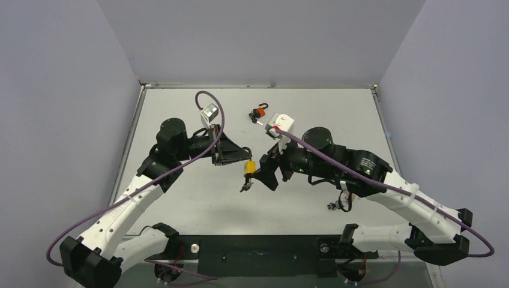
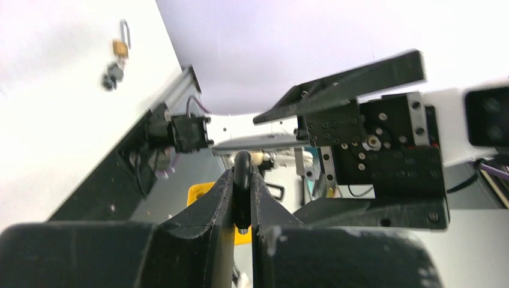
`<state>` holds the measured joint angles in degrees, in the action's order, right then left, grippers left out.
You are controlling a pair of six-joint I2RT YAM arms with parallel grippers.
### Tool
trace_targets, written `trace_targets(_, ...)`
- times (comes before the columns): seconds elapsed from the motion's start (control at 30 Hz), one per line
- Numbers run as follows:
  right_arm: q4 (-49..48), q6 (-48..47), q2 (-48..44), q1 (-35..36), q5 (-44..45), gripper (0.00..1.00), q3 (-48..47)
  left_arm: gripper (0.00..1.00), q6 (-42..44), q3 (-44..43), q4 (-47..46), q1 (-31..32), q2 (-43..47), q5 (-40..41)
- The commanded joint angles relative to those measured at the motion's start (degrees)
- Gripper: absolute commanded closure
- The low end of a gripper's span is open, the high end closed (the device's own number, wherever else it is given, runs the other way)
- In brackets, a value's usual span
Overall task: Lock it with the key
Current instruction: Pick up the lock from the center of the board.
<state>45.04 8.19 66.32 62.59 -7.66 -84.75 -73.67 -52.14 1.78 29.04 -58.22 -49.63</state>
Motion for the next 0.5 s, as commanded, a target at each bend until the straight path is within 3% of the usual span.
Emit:
trace_targets(0.0,-15.81,8.85,-8.74,-5.23,5.77,0.21,5.89,1.0,5.29,-6.35,-3.19,-0.53,3.65,9.53)
trace_targets(0.1,-24.82,14.65,-13.66,-11.25,3.2,0.18,12.26,1.0,4.97,-8.32,-6.17,-0.56,3.79,12.97)
trace_targets(0.23,-38.21,19.01,-16.52,-11.81,2.42,0.16,18.49,1.0,9.45,-14.62,-0.22,-0.36,2.98,20.53)
trace_targets(0.47,-36.83,9.53,-8.3,0.24,21.08,0.2,11.26,1.0,14.27,-23.92,9.72,1.64,0.94,31.73)
